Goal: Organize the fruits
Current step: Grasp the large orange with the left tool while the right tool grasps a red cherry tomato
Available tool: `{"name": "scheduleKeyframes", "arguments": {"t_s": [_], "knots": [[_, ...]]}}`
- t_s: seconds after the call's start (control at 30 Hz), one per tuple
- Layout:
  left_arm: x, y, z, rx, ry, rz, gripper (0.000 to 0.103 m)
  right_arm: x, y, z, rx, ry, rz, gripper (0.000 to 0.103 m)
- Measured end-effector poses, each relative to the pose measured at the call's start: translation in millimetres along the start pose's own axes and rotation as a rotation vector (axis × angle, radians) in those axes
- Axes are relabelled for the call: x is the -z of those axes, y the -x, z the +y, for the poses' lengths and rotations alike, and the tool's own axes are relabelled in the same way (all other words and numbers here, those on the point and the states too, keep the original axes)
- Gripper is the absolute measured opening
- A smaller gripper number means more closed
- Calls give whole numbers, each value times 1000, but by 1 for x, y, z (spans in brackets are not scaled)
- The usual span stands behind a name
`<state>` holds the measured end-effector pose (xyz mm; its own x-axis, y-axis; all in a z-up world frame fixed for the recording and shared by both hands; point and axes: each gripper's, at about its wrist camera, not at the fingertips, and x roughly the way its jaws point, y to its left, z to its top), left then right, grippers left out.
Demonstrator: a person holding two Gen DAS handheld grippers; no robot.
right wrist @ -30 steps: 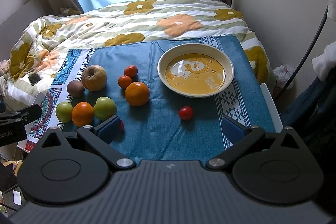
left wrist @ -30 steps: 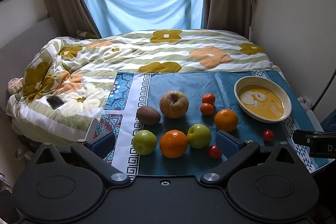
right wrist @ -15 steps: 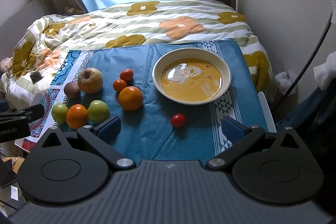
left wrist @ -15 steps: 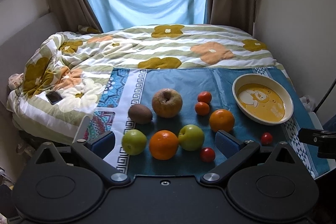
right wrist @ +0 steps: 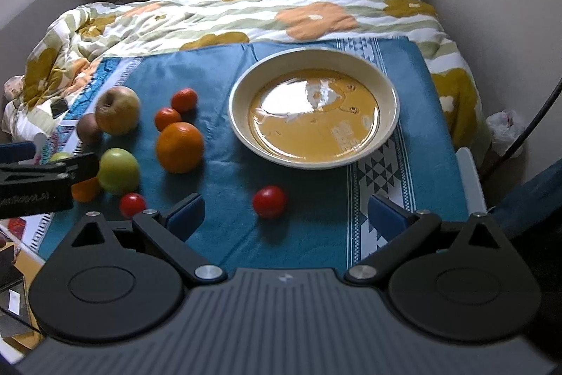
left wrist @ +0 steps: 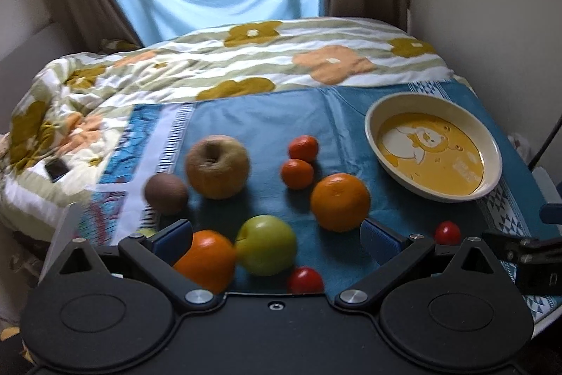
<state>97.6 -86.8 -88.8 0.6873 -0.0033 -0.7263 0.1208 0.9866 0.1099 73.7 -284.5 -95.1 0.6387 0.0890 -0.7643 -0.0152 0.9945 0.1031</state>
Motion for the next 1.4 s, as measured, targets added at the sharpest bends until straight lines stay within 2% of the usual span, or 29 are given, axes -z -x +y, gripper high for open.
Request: {"name": "scheduleKeyframes", "arguments": {"t_s": [0.13,0.23,0.37,0.5,0.77,0.87,0.97,1.03,1.4], "knots": [[-5,-30,-14,38,-30,19,102,7,-23,-7,-15,0,10,103],[-8,-51,-23,67,-51,48,96,11,-37,-8,-13,10,21,103],[-10,-68,-34,62,-100,50,95,13,-51,-7,-22,16,30,103],[-17,-80,-41,80,-123,58,94,13,-59,-4,-42,10,35,98],[-15,-95,-52,110,-168,91,88,15,-66,-3,-55,-5,55,86],[-15,-99,-52,122,-170,106,77,15,-69,-3,-53,-5,61,81],[-15,-100,-50,138,-159,109,73,15,-69,-3,-52,-4,56,78],[-15,-99,-50,129,-158,96,64,15,-68,-3,-52,-5,56,76],[-11,-91,-46,158,-156,94,64,12,-70,2,-54,4,48,66]]}}
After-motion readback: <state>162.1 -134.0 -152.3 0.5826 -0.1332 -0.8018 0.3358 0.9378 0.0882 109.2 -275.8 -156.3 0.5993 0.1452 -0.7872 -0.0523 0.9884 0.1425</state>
